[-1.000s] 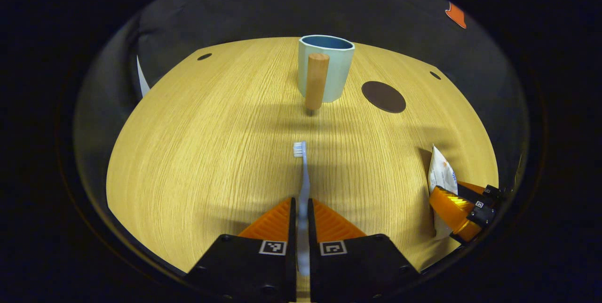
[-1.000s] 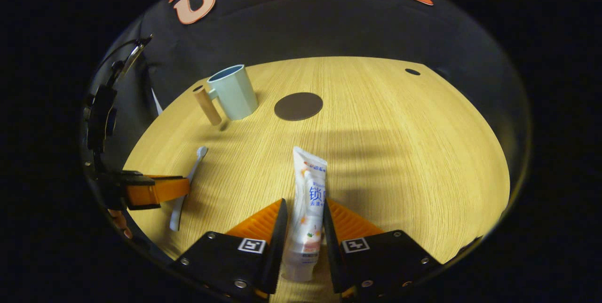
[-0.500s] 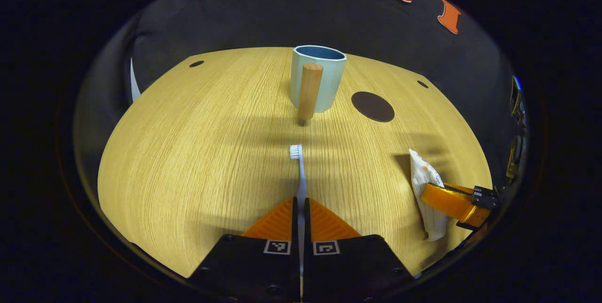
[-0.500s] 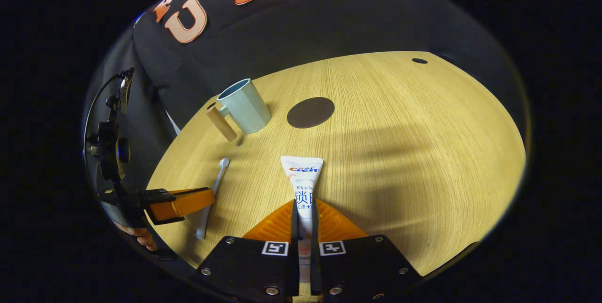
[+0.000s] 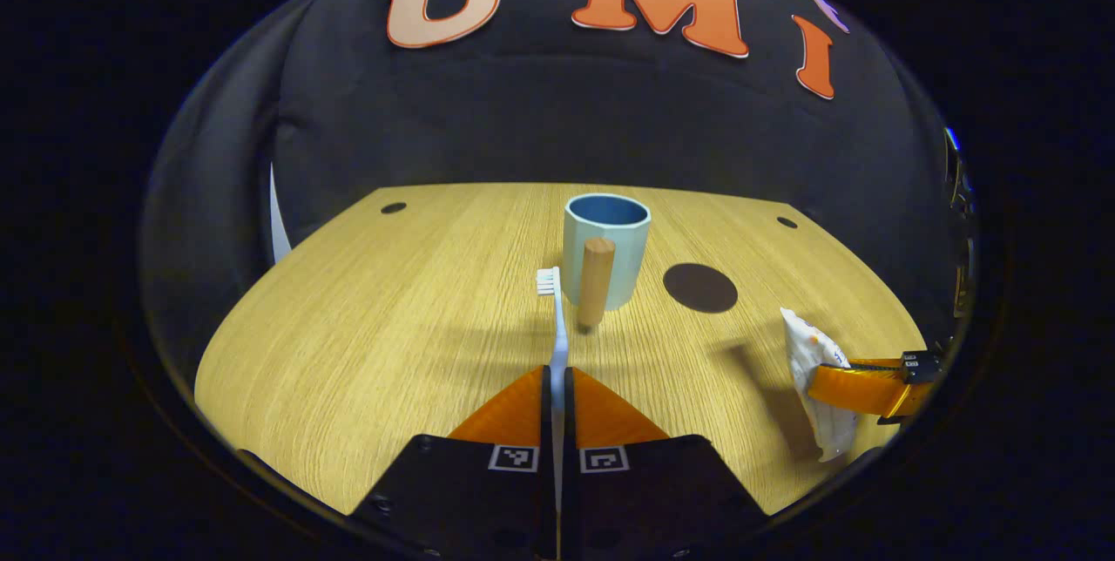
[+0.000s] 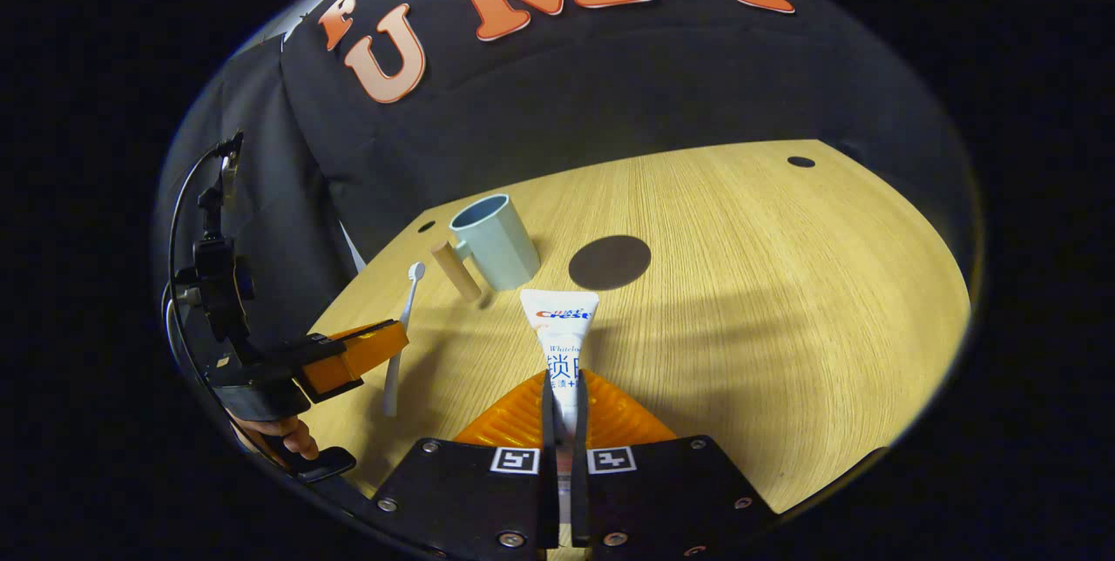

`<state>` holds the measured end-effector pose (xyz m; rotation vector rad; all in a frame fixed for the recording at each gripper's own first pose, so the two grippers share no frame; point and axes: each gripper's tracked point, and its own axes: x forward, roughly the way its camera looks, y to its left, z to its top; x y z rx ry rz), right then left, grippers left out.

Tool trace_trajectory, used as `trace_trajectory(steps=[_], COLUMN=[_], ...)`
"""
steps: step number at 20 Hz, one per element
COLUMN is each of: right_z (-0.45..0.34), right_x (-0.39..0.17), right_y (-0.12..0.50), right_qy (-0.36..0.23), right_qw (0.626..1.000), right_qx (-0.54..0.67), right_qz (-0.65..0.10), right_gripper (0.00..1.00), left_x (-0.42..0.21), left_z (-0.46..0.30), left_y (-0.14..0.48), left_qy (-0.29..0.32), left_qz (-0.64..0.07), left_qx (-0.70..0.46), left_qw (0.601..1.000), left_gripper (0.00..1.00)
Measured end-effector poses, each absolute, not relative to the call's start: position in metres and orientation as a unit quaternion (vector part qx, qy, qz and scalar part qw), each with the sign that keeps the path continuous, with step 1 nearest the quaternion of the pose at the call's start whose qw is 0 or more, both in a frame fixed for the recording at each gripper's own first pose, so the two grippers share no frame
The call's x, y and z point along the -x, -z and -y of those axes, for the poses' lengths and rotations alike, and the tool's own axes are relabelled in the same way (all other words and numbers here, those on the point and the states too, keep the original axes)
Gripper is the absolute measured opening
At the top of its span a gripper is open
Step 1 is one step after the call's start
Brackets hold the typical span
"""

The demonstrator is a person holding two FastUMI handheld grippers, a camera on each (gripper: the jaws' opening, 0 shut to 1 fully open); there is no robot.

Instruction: Put the toothbrush and toothpaste on the desktop into the cup, then pick up the cup and place it on the coaster on the desktop.

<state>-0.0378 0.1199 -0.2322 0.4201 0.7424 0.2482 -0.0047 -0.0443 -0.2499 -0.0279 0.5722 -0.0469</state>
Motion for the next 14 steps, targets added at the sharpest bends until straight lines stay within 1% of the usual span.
trace_trajectory(steps=[3,6,8,14], right_z=[-0.118,-0.101,-0.095,-0.09], right_x=[0.03,0.015,0.01,-0.005], right_y=[0.215,0.205,0.194,0.169], right_qy=[-0.125,-0.097,-0.093,-0.096], right_qw=[0.91,0.931,0.94,0.951], right_qx=[-0.208,-0.175,-0.157,-0.15], right_qz=[-0.337,-0.306,-0.288,-0.254], right_gripper=[0.06,0.05,0.06,0.06], left_x=[-0.014,-0.028,-0.038,-0.077], left_z=[0.044,0.037,0.035,0.036], left_y=[0.234,0.208,0.189,0.135], left_qy=[0.021,0.008,0.006,0.005], left_qz=[-0.236,-0.192,-0.161,-0.095], left_qx=[0.02,0.02,0.019,0.029], left_qw=[0.971,0.981,0.987,0.995], left_gripper=[0.03,0.03,0.03,0.02])
